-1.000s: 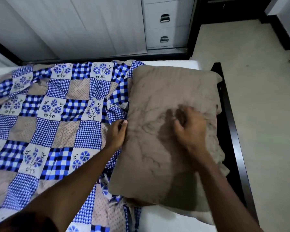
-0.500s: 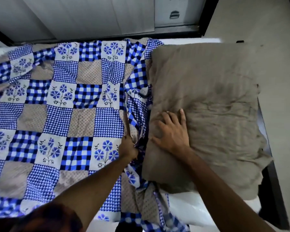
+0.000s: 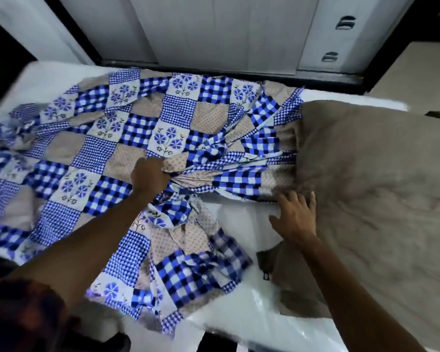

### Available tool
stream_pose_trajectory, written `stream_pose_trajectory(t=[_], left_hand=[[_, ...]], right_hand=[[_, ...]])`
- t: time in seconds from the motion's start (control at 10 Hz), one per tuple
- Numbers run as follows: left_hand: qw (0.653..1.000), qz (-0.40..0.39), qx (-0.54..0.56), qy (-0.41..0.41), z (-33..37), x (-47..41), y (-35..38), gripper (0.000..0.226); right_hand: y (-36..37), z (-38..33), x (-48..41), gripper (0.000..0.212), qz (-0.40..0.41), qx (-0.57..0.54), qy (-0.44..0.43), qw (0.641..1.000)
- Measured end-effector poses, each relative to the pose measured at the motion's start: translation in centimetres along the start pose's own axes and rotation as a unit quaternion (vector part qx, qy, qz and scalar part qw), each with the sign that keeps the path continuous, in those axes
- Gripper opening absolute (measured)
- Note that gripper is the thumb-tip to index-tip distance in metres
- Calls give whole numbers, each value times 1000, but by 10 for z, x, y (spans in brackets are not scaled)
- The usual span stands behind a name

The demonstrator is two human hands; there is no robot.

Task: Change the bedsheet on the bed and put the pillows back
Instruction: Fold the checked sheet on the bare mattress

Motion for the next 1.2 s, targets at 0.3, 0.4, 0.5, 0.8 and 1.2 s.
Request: stream_pose_trajectory(t=[0.3,0.4,0.5,0.8,1.2], left_hand=[[923,123,256,-261,-69,30,-71,31],[904,74,368,-204,-25,47,-75,46],[901,-51,423,-84,31,69,-72,33],[898,-225,337,-173,-71,123,-58,118],[959,-177,195,-107,59,137,16,40]], right_hand=[[47,-108,-42,146,-135,-349,-65,925],[7,-182,-47,148,-173,-448,-74,874],[-19,-241,-61,61,-172,-514,-28,840],[-20,-274,-13,7,-387,-418,-36,822],[-20,-108,-59,14,-165,-603,248,740]])
Point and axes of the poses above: each hand's wrist, its own x-axis away from the middle knuckle, its own y-axis out of the palm, z = x × y, the point moved 7 cm from there along -x, towards the middle knuckle, and after that the axes turned 10 degrees about z, right-handed, at the moved point
